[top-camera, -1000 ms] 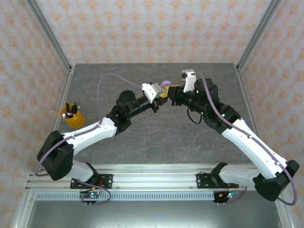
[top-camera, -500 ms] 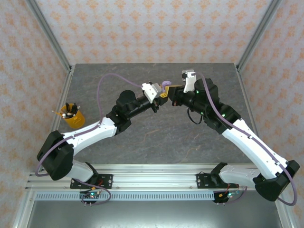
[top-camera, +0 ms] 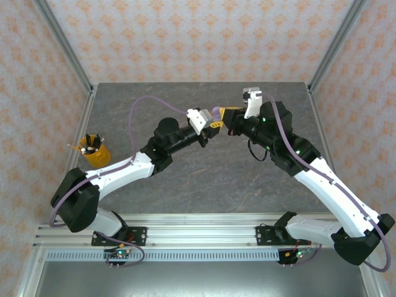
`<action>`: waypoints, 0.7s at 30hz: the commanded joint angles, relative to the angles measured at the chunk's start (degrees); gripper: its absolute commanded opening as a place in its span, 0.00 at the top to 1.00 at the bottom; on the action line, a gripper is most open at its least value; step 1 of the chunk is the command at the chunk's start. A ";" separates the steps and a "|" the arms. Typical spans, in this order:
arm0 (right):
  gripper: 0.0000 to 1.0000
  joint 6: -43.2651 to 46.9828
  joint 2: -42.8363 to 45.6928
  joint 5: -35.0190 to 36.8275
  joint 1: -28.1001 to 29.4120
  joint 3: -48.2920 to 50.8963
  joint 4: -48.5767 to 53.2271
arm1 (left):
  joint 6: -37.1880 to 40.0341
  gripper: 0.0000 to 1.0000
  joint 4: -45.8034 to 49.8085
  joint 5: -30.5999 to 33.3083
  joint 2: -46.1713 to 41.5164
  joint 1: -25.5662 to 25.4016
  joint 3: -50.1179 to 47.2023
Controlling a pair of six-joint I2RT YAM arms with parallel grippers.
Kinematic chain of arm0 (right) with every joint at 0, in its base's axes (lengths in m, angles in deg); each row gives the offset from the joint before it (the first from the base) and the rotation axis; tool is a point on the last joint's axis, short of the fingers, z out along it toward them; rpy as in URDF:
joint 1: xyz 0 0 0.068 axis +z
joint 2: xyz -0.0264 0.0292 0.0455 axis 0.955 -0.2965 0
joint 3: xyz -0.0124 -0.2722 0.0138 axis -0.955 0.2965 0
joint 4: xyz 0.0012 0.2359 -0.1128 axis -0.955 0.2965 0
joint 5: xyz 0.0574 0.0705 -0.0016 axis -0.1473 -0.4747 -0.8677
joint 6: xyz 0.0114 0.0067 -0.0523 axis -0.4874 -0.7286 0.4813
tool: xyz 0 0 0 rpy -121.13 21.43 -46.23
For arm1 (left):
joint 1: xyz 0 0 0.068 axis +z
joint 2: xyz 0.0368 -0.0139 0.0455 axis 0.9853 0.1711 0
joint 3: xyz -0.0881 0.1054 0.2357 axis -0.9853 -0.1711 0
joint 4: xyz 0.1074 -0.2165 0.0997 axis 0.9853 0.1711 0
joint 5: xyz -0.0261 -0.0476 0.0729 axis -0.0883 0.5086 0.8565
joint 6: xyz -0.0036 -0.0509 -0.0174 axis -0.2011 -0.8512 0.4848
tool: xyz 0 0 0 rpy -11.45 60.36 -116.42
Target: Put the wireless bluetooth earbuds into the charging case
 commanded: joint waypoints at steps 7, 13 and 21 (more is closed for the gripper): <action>0.90 0.63 -2.06 0.57 -0.58 -1.28 -2.06 | -0.63 1.00 -1.49 -1.27 -0.74 -0.33 1.82; 0.90 0.56 -3.11 0.11 -0.60 -1.54 -2.26 | -0.64 1.00 -1.48 -1.37 -1.02 -0.33 1.94; 0.90 0.42 -3.53 0.39 -0.77 -0.75 -2.39 | -0.81 1.00 -1.83 -1.64 -1.37 -0.33 1.96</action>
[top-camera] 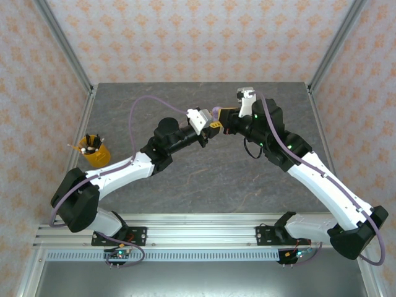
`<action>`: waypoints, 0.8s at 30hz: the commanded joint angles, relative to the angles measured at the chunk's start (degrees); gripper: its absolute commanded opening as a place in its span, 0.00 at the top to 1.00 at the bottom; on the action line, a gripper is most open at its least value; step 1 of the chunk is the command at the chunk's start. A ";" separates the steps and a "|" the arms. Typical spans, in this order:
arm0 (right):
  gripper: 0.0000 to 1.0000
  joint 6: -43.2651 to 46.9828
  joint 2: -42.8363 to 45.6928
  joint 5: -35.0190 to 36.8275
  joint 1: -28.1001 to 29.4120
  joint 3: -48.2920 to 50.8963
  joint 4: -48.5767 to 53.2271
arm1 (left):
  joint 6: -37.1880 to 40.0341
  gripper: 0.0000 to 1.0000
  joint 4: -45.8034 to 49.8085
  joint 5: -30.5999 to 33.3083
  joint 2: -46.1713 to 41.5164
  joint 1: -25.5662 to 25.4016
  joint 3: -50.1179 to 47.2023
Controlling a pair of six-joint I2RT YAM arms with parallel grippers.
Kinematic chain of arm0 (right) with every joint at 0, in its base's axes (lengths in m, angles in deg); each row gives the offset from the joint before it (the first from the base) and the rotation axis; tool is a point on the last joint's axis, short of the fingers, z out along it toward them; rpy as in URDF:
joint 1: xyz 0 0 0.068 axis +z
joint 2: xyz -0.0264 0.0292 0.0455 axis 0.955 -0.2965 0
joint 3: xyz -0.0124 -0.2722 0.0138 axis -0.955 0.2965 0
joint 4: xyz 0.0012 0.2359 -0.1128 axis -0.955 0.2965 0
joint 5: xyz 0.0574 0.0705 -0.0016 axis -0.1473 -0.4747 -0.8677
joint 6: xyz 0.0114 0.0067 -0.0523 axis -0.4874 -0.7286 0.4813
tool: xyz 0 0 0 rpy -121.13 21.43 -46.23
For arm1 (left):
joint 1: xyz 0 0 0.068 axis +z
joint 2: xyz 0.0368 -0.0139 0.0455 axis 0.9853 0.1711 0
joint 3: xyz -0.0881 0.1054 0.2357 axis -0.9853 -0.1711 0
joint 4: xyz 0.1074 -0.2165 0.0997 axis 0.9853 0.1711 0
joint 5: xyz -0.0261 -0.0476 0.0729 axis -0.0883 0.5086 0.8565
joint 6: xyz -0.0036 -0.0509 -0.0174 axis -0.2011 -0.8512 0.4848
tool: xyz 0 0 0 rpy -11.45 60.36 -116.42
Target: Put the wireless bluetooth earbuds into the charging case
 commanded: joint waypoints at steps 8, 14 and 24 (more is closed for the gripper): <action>0.90 0.18 -0.34 -0.24 -0.47 0.16 -1.74 | -0.61 1.00 -1.98 -1.07 -1.53 -0.33 1.75; 0.90 -0.56 -0.13 -0.54 -0.47 1.30 -2.84 | -1.31 1.00 -2.78 -0.98 -1.37 -0.31 2.02; 0.90 -1.78 1.03 -0.50 -0.47 5.09 -6.41 | -3.55 1.00 -4.94 -1.24 -1.89 -0.33 2.22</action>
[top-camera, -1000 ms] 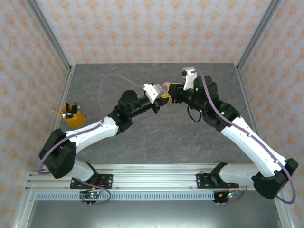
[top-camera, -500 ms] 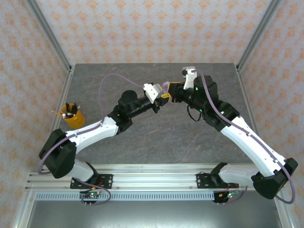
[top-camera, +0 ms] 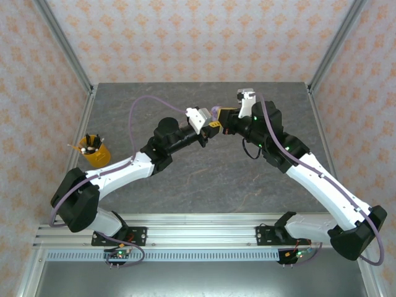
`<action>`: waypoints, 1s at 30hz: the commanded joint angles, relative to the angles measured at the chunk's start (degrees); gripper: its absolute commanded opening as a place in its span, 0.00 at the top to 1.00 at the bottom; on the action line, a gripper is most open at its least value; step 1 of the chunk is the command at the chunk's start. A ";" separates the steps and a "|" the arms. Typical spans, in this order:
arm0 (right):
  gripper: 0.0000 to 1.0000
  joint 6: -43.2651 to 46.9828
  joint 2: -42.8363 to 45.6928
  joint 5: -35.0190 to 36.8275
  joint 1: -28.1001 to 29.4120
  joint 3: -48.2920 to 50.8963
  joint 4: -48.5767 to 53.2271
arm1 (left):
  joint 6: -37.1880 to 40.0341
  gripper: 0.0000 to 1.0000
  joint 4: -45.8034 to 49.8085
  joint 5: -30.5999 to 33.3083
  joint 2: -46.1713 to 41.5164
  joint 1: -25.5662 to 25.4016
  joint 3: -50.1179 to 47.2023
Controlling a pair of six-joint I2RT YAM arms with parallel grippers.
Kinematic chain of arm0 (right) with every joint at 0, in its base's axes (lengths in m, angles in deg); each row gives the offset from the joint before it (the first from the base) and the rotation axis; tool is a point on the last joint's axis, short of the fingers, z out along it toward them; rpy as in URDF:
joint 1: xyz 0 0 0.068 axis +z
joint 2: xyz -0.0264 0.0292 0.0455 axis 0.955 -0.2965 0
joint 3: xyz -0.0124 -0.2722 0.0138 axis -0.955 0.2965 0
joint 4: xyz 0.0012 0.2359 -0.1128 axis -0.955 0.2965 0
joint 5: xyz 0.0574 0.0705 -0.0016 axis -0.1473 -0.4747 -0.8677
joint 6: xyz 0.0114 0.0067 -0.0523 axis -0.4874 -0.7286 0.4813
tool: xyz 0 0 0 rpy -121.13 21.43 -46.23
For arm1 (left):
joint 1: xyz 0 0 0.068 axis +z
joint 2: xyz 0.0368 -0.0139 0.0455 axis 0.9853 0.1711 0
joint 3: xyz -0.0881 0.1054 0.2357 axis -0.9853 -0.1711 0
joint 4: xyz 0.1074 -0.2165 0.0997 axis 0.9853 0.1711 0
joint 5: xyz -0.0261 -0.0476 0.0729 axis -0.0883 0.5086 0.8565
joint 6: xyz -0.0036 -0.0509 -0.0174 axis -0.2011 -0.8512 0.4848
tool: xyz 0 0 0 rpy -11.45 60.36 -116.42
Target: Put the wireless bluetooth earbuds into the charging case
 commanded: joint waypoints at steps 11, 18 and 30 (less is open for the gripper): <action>0.91 -1.60 0.39 -0.14 -0.32 3.02 -4.22 | -1.91 1.00 -5.21 -2.61 -2.16 -0.57 2.44; 0.92 -2.18 -0.47 -1.01 -0.32 3.05 -5.08 | -2.20 1.00 -5.59 -2.56 -1.81 -0.66 2.58; 0.93 -1.52 0.96 -4.68 -0.32 6.77 -3.23 | -1.66 1.00 -5.85 -0.94 -1.94 -0.66 3.15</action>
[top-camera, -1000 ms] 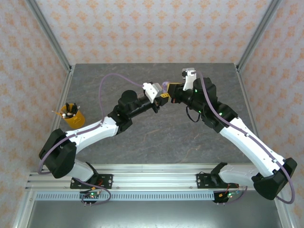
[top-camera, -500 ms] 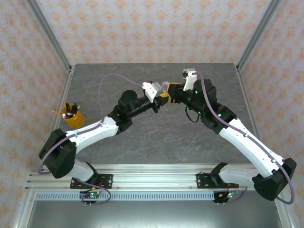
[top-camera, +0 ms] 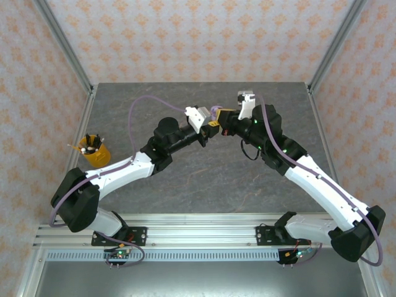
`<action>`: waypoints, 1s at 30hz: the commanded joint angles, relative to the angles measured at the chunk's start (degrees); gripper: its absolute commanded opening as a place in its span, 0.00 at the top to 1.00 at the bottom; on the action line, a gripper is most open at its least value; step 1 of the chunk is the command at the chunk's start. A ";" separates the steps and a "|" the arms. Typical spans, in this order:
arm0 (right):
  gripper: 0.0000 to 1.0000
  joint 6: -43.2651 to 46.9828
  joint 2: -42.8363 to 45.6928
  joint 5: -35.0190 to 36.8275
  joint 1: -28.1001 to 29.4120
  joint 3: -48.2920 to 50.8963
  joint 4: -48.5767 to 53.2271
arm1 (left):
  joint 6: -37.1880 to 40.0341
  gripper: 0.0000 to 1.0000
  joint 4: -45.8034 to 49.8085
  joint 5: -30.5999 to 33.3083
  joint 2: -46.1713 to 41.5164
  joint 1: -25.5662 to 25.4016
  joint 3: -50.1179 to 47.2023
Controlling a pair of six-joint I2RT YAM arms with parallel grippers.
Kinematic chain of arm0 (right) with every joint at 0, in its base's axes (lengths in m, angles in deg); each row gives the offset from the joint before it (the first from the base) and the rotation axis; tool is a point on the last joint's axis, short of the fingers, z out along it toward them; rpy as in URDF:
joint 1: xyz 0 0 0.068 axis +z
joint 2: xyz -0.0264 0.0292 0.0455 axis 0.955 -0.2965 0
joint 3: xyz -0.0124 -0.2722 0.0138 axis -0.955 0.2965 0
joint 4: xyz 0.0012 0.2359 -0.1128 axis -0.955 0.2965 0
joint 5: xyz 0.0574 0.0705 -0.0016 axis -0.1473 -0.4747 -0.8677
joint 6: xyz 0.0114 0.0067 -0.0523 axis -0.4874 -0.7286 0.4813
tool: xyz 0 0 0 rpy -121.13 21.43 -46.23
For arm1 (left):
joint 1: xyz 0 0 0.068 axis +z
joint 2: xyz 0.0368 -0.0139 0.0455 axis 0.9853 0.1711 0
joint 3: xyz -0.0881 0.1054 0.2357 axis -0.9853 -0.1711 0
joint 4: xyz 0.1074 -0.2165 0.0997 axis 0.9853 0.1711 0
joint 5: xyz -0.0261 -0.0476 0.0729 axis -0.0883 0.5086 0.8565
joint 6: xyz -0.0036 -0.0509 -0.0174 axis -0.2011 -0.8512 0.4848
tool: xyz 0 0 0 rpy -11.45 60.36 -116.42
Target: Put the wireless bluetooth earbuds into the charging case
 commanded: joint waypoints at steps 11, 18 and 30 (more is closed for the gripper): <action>0.59 0.24 1.66 0.53 0.09 -2.04 5.61 | 0.22 1.00 -5.92 -0.89 -1.29 -0.66 2.94; 0.45 -1.74 2.62 1.33 -1.27 -9.00 7.91 | 0.04 1.00 -6.82 -0.54 -0.67 -0.64 1.45; 0.50 -2.29 -8.86 4.35 -6.97 -25.20 24.59 | 1.15 1.00 -4.87 -3.09 -1.26 -0.66 0.48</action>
